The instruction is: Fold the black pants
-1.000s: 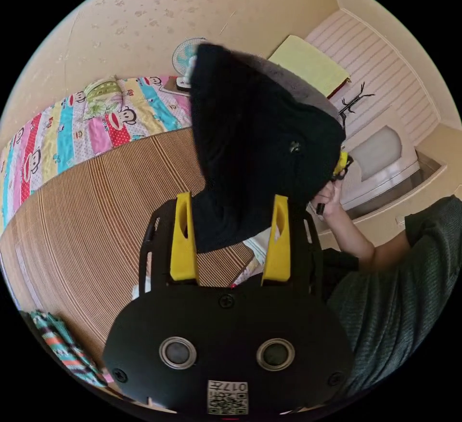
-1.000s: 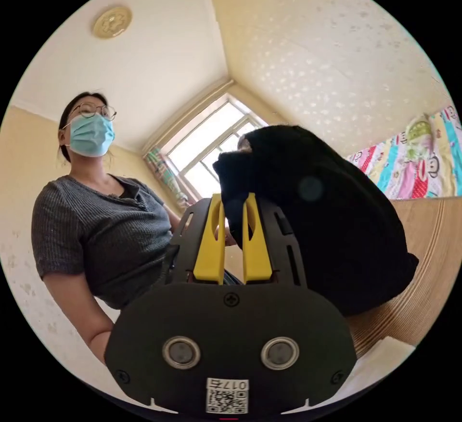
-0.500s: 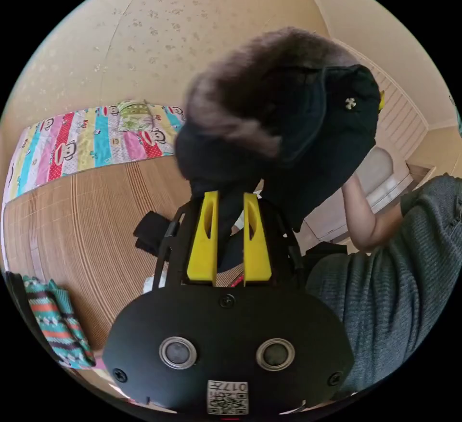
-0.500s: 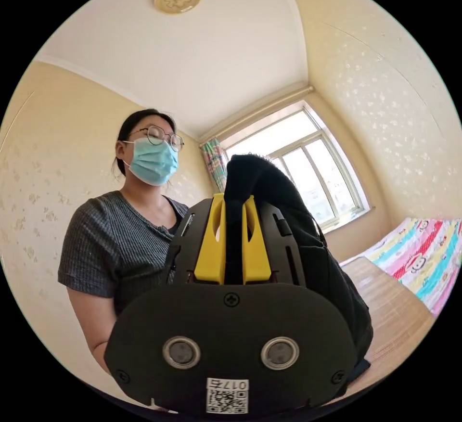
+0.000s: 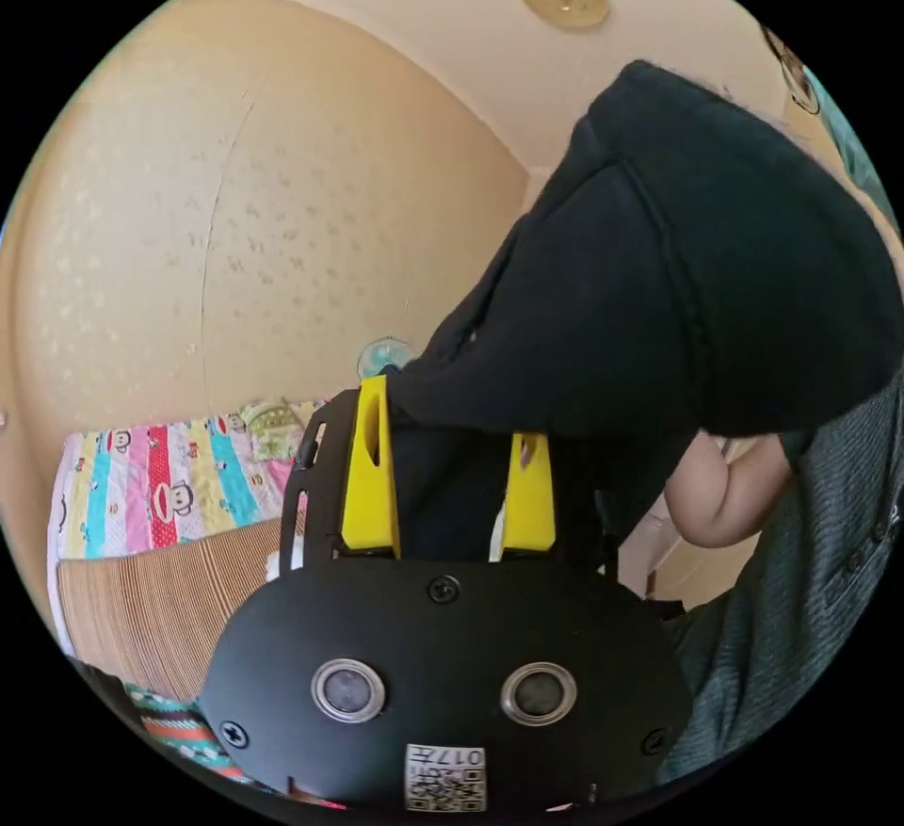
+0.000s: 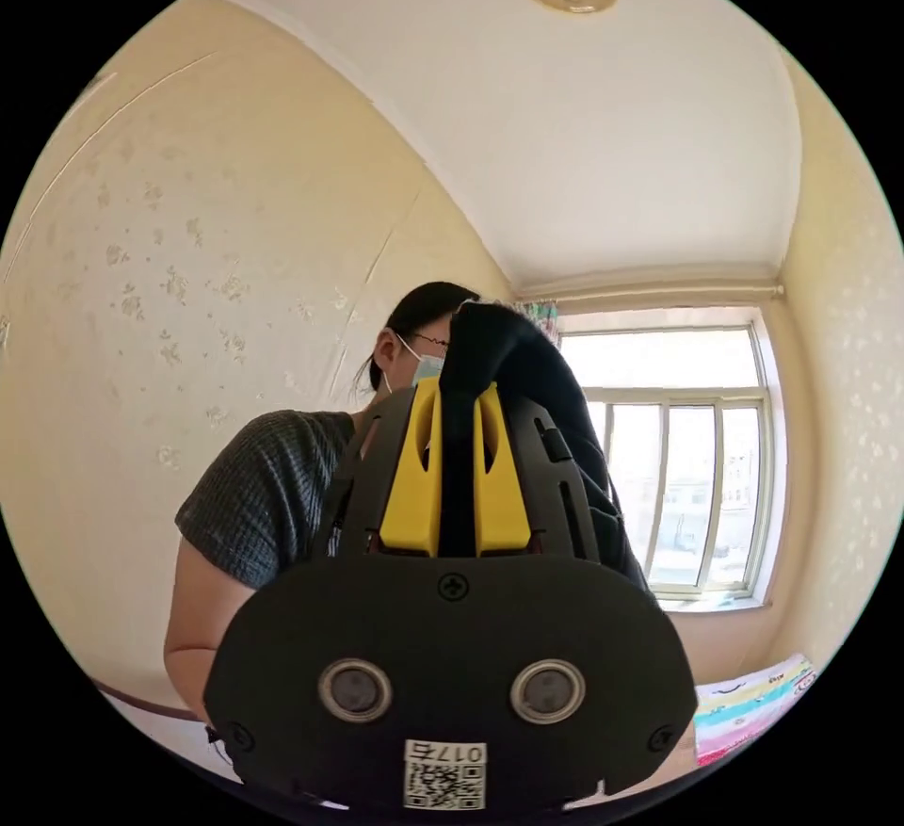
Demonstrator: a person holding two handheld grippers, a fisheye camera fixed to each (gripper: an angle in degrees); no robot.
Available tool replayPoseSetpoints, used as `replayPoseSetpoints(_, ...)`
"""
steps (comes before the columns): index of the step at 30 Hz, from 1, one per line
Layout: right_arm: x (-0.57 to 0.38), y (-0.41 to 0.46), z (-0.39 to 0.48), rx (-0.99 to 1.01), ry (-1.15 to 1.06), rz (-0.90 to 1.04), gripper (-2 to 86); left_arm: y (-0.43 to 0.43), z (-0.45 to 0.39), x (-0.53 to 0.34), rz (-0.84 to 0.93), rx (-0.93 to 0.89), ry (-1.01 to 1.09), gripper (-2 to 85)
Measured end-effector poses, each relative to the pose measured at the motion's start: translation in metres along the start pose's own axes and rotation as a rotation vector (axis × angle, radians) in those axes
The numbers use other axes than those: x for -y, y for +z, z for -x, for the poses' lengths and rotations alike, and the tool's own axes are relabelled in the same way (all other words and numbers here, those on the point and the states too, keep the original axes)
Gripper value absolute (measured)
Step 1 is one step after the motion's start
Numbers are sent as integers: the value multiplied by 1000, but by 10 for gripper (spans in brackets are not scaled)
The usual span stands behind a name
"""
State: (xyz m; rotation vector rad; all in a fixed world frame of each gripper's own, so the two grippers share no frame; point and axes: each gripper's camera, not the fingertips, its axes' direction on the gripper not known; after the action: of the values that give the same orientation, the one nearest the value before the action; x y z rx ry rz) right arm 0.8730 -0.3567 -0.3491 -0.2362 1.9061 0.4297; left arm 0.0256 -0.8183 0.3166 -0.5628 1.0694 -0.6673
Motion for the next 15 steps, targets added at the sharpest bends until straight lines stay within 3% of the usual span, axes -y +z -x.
replayPoseSetpoints(2, -2, 4, 18, -67, -27, -7, 7, -24, -3, 23, -69, 1, -16, 142)
replayPoseSetpoints(7, 10, 7, 59, -379, -40, -18, 6, -58, 0, 78, -216, -234, -70, 91)
replayPoseSetpoints(15, 51, 15, 18, -915, 102, 55, 8, -82, -41, 190, -293, -230, 56, 82)
